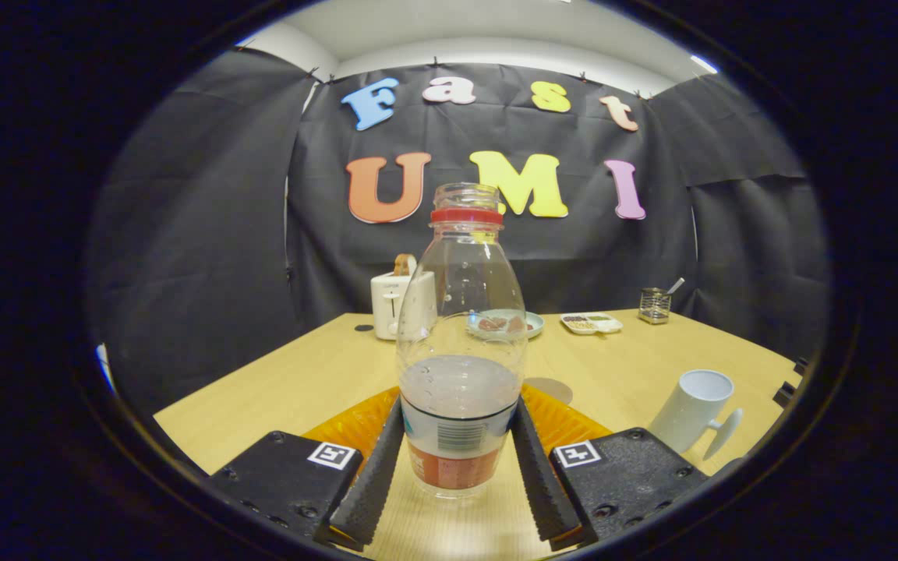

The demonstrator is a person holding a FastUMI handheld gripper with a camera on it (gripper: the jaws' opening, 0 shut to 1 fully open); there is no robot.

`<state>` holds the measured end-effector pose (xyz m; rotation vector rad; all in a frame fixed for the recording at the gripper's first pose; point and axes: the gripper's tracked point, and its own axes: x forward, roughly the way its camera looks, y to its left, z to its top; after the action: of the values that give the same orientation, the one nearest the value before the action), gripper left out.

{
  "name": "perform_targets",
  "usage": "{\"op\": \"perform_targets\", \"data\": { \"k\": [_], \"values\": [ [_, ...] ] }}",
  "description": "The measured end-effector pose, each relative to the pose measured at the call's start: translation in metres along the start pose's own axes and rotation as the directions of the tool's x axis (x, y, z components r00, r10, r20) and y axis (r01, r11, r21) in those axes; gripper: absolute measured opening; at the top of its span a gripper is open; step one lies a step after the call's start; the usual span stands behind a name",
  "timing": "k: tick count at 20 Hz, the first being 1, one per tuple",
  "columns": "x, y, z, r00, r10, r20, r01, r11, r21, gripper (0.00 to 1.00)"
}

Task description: Take the bottle from table, then pour the juice into the cup, finally place the bottle on the coaster

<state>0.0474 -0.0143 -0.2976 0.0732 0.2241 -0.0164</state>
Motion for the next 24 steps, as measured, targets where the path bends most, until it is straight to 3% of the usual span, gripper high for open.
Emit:
{"op": "perform_targets", "data": {
  "k": [6,14,20,24],
  "values": [
    [-0.006,-0.024,0.024,0.999,0.024,0.021,-0.027,0.985,0.170,0.77],
    [0.003,-0.044,0.013,0.995,0.098,-0.030,-0.081,0.933,0.350,0.77],
    [0.010,-0.054,0.006,0.989,0.149,-0.018,-0.113,0.822,0.557,0.77],
    [0.011,-0.059,0.003,0.988,0.154,0.010,-0.117,0.708,0.697,0.76]
  ]
}}
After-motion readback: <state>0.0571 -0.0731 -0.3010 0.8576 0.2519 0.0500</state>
